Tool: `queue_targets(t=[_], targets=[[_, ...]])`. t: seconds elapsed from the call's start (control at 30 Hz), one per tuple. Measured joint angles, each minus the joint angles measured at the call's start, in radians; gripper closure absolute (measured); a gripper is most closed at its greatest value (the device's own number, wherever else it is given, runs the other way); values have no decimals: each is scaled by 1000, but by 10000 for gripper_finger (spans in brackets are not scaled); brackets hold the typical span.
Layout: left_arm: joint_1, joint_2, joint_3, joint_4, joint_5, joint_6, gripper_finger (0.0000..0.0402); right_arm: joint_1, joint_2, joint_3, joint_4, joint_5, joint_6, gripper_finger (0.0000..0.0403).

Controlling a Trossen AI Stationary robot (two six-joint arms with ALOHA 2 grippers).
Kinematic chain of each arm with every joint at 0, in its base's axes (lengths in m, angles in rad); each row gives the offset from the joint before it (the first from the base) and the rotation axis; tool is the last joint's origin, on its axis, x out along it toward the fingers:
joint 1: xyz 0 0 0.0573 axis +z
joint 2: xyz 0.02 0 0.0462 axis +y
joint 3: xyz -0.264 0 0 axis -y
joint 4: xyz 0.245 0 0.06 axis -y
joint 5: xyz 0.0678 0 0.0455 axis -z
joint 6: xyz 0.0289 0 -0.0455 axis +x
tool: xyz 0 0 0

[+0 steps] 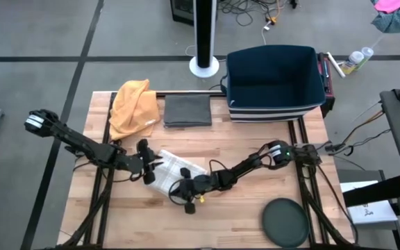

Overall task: Fold kitchen towel into neat rectangle
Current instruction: Fold the white patterned towel

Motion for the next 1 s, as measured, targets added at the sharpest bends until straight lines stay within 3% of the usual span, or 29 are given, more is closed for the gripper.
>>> queue_targets(t=[0.17, 0.43, 0.57, 0.77, 0.9, 1.0], targets=[[-1, 17, 7, -14, 142, -76, 308, -3, 22, 56, 24, 0, -14, 403], [-5, 39, 5, -31, 169, -115, 308, -4, 104, 79, -13, 23, 37, 403], [-6, 45, 6, -21, 129, -105, 308, -2, 74, 93, -48, 48, 4, 403], [-6, 29, 9, 137, 35, 24, 308, -22, 48, 205, -141, 80, -12, 403], [-6, 8, 18, 130, 24, 73, 308, -30, 107, 224, -232, 89, -26, 403], [-6, -23, 31, 139, -52, 130, 308, -26, 120, 230, -218, 85, 6, 403]])
